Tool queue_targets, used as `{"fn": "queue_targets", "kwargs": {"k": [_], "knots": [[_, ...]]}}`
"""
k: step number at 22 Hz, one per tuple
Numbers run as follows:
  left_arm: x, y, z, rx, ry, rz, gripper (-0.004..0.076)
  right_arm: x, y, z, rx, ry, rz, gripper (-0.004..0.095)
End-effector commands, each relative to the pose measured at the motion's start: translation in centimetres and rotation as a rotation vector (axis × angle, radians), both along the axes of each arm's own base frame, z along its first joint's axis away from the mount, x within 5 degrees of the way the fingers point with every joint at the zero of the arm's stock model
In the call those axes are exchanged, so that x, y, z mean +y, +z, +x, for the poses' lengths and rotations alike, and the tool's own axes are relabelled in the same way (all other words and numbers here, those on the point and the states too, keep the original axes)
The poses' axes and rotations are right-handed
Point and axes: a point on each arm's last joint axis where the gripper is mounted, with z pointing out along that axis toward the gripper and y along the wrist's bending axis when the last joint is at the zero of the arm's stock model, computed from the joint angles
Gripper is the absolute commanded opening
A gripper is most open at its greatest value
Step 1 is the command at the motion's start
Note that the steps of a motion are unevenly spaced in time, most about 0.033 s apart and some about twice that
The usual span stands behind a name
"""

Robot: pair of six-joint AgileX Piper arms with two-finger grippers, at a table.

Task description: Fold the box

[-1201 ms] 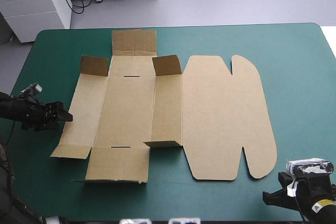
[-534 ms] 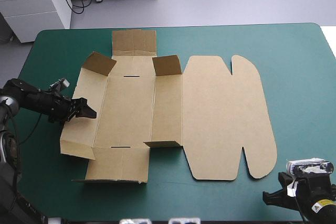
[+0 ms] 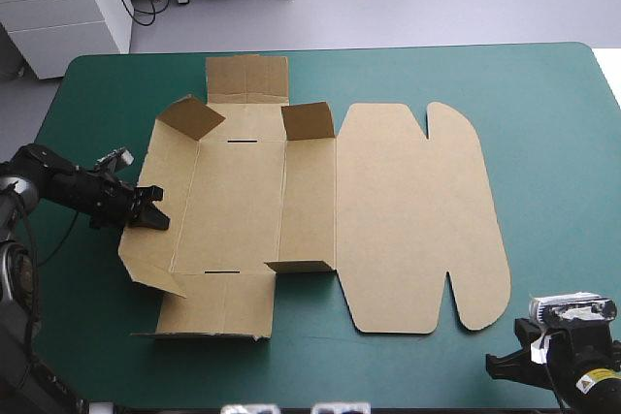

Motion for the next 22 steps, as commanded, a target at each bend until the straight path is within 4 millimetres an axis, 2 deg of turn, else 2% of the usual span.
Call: {"fn": "queue_targets", "kwargs": {"k": [1,3,5,10,13,15,19,22], "knots": [[-0.4,2.5,0.0,-0.054,-0.032,-0.016,-0.0006,0.0,1.0,0.4,-0.06,-0.005,0.007,-0.0004],[-0.6,3.9,0.7,-0.119,-0.069,0.007,-0.0008,0.0,1.0,0.4,-0.06,-0.005,0.007,-0.0004],[-1.5,6.0,1.9,-0.223,-0.185,0.076,-0.0008,0.0,1.0,0.4,-0.06,-0.005,0.007,-0.0004],[-7.6,11.8,5.2,-0.536,-0.473,0.442,-0.0008,0.0,1.0,0.4,-0.06,-0.005,0.007,-0.0004],[-12.3,15.6,6.7,-0.837,-0.581,0.697,-0.0008,0.0,1.0,0.4,-0.06,-0.006,0.006,-0.0004],[-15.1,17.8,7.4,-1.061,-0.598,0.805,-0.0008,0.0,1.0,0.4,-0.06,-0.006,0.006,-0.0004],[-18.9,19.7,7.4,-1.335,-0.678,0.949,-0.0008,0.0,1.0,0.4,-0.06,-0.006,0.006,-0.0004],[-21.4,20.4,7.0,-1.489,-0.771,1.034,-0.0008,0.0,1.0,0.4,-0.06,-0.006,0.005,-0.0004]]}}
